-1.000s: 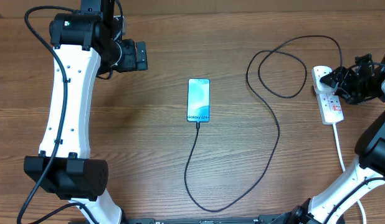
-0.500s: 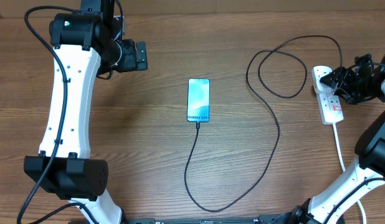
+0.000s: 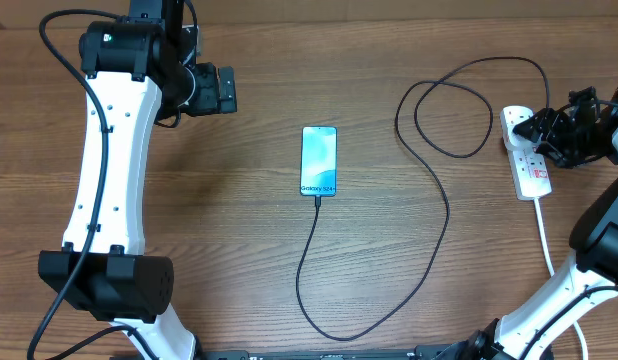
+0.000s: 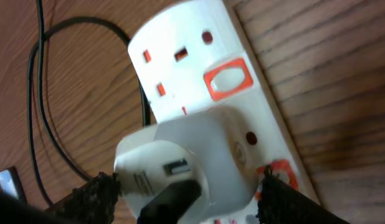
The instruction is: Plug charger to phone and switch on socket
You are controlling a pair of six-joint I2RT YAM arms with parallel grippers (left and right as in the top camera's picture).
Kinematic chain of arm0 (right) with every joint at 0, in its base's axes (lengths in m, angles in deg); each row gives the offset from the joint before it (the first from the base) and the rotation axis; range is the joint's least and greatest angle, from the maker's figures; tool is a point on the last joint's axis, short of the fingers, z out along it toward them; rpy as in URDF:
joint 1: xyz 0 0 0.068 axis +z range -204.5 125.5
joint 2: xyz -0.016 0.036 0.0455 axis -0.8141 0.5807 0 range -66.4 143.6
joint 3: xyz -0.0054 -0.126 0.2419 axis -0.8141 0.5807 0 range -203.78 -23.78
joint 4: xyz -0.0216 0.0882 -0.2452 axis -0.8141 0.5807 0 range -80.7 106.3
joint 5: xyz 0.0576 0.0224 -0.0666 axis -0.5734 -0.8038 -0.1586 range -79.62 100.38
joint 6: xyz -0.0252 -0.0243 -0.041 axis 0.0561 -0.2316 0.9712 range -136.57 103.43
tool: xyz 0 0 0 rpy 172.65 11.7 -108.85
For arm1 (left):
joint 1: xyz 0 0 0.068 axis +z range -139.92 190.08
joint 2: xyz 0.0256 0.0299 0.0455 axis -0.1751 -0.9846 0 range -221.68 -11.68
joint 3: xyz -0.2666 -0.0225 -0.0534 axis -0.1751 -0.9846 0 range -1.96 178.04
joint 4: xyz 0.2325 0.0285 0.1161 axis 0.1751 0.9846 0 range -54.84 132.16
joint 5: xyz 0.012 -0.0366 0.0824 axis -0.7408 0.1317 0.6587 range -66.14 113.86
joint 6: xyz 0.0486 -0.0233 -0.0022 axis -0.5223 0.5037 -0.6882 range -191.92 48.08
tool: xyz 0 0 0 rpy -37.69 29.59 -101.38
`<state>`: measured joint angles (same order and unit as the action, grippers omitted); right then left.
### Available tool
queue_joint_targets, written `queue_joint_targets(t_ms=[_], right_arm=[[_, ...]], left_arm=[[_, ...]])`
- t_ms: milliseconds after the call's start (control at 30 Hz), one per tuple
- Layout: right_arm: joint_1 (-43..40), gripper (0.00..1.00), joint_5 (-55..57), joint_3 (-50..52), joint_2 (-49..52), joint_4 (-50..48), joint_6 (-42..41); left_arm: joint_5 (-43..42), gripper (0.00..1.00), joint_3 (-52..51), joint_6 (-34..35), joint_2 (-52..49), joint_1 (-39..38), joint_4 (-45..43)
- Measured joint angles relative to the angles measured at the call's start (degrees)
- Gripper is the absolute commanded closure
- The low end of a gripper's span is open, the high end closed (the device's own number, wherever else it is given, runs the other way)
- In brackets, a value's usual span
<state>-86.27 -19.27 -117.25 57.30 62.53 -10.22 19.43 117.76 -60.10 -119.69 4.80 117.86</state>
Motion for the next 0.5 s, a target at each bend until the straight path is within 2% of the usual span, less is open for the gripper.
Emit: queue_joint_targets(t_ms=[500], right_arm=[[0.57,0.27,-1.46,1.03,-0.55,0.28,-1.11]], left_arm=[[0.0,0.0,0.0,-0.02,0.0,0.0,0.0]])
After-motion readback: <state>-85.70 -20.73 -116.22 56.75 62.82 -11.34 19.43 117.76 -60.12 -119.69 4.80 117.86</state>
